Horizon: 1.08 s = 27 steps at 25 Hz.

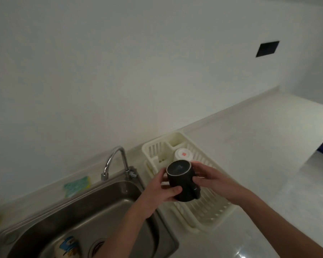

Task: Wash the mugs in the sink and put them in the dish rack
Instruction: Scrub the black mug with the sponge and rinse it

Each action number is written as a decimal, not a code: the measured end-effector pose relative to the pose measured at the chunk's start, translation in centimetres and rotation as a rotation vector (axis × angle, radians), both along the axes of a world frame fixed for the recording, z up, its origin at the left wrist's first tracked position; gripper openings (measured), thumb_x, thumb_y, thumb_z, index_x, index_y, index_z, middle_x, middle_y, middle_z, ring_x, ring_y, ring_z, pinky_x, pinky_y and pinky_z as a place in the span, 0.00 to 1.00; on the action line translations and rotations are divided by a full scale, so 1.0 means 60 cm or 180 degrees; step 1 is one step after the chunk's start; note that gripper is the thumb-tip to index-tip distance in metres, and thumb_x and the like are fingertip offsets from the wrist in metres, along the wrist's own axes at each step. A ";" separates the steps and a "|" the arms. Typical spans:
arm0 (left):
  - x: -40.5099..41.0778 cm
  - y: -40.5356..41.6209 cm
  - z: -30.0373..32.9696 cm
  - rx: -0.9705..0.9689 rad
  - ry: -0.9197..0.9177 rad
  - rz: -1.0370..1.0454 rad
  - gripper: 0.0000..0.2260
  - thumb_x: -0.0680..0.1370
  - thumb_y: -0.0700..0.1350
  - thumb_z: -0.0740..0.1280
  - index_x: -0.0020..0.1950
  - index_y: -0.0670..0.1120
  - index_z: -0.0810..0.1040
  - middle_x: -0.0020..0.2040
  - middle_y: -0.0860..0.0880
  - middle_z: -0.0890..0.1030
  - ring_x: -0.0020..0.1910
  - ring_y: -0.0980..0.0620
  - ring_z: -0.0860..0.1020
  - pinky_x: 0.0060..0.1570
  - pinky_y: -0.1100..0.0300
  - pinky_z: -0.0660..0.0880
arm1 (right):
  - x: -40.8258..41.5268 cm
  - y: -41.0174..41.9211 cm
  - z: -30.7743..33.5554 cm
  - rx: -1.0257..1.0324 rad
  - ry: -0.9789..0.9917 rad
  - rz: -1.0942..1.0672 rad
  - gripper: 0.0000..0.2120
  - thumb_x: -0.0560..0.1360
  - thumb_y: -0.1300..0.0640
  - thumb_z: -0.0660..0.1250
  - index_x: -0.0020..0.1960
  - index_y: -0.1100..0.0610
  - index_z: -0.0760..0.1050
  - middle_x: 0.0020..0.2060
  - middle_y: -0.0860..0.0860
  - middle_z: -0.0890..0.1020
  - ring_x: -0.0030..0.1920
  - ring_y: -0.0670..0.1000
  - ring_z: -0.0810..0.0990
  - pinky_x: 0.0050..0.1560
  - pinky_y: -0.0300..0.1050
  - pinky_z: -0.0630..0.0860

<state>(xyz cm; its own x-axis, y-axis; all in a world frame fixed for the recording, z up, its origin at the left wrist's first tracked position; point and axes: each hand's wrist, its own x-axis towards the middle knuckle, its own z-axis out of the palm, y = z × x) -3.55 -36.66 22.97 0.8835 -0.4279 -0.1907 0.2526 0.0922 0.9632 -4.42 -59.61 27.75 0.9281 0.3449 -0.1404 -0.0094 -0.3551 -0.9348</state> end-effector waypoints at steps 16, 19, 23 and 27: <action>0.021 -0.213 -0.081 0.1443 0.0013 0.0290 0.32 0.66 0.37 0.77 0.60 0.60 0.67 0.62 0.57 0.75 0.60 0.61 0.75 0.62 0.59 0.76 | 0.092 -0.177 -0.083 -0.1537 -0.0271 0.0952 0.33 0.62 0.53 0.78 0.63 0.36 0.72 0.47 0.24 0.77 0.49 0.32 0.78 0.48 0.30 0.74; 0.015 -0.245 -0.093 0.1614 -0.0028 0.0441 0.36 0.64 0.34 0.77 0.62 0.62 0.68 0.58 0.64 0.77 0.55 0.73 0.74 0.54 0.69 0.74 | 0.117 -0.196 -0.115 -0.1609 -0.0396 0.1345 0.44 0.61 0.52 0.78 0.70 0.33 0.61 0.48 0.23 0.76 0.50 0.29 0.76 0.50 0.25 0.70; 0.008 -0.267 -0.111 0.1843 0.0140 0.0824 0.36 0.59 0.37 0.80 0.59 0.60 0.71 0.55 0.62 0.78 0.50 0.66 0.79 0.49 0.66 0.78 | 0.137 -0.201 -0.153 -0.1648 -0.0506 0.1735 0.50 0.64 0.51 0.77 0.76 0.37 0.51 0.69 0.37 0.67 0.61 0.38 0.74 0.60 0.25 0.66; 0.012 -0.282 -0.133 0.1923 0.0129 0.1011 0.33 0.58 0.41 0.81 0.57 0.60 0.72 0.54 0.60 0.79 0.52 0.61 0.79 0.48 0.67 0.76 | 0.148 -0.203 -0.154 -0.1640 -0.0455 0.1743 0.42 0.69 0.56 0.75 0.78 0.48 0.57 0.67 0.39 0.61 0.70 0.48 0.68 0.60 0.27 0.60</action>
<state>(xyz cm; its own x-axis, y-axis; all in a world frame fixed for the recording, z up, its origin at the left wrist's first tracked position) -2.84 -53.60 15.01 0.9357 0.0429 -0.3502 0.3392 -0.3828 0.8593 4.44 -71.80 18.50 0.6648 0.6844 -0.2994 0.4021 -0.6656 -0.6287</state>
